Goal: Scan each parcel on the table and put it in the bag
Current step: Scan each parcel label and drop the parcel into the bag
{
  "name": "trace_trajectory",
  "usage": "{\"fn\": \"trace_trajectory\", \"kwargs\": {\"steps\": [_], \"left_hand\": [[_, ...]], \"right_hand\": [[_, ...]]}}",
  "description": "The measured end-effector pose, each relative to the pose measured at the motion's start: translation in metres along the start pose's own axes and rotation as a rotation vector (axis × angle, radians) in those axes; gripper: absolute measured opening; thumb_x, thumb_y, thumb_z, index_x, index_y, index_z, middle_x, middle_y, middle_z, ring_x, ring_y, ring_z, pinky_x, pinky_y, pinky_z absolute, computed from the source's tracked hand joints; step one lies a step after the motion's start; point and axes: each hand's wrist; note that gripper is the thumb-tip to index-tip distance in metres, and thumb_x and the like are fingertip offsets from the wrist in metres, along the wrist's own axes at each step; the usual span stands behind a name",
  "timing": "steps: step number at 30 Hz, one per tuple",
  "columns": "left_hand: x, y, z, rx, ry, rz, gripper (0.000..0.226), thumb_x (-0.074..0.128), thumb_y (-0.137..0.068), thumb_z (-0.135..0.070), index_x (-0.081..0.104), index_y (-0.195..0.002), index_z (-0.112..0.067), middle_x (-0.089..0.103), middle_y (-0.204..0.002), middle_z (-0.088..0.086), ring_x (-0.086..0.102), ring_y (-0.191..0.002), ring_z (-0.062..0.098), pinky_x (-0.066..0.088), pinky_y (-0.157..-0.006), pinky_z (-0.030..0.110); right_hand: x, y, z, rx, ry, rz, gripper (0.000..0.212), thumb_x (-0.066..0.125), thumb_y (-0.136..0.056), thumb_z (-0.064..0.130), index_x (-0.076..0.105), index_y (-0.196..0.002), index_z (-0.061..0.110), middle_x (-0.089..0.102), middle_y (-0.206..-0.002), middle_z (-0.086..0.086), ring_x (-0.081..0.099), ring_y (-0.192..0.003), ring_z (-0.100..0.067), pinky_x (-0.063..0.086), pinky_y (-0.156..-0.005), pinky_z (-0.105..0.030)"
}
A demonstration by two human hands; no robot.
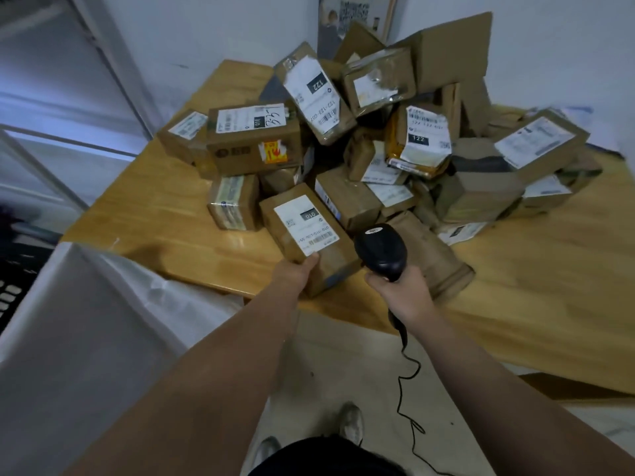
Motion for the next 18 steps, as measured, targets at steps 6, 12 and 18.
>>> {"fn": "trace_trajectory", "kwargs": {"steps": [6, 12, 18], "left_hand": [[-0.008, 0.007, 0.021, 0.040, 0.105, 0.027, 0.048, 0.056, -0.095, -0.040, 0.051, -0.131, -0.008, 0.056, -0.118, 0.004, 0.054, -0.103, 0.024, 0.053, -0.090, 0.043], [-0.018, 0.018, 0.043, -0.003, 0.358, 0.059, 0.038, 0.061, -0.094, -0.025, 0.042, -0.124, -0.011, 0.057, -0.115, 0.006, 0.059, -0.105, 0.025, 0.056, -0.073, 0.032], [-0.023, 0.021, 0.014, 0.066, 0.482, 0.129, 0.049, 0.074, -0.080, -0.030, 0.041, -0.115, -0.017, 0.058, -0.119, 0.009, 0.060, -0.106, 0.023, 0.053, -0.093, 0.043]], "right_hand": [[0.003, -0.026, 0.004, -0.012, -0.123, 0.135, 0.021, 0.072, -0.084, 0.011, 0.067, -0.091, -0.008, 0.061, -0.076, -0.016, 0.057, -0.073, -0.018, 0.040, -0.064, -0.027], [0.024, -0.029, 0.004, 0.130, -0.367, 0.263, 0.032, 0.074, -0.082, 0.006, 0.061, -0.111, 0.014, 0.064, -0.095, 0.008, 0.059, -0.090, -0.006, 0.044, -0.075, -0.020], [0.013, -0.025, 0.010, 0.109, -0.582, 0.108, 0.031, 0.076, -0.078, 0.002, 0.063, -0.095, 0.025, 0.064, -0.093, 0.005, 0.061, -0.094, -0.013, 0.048, -0.087, -0.032]]}}
Point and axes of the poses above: each hand's wrist, its own y-axis away from the middle knuckle, its own x-axis out of the palm, z = x × y
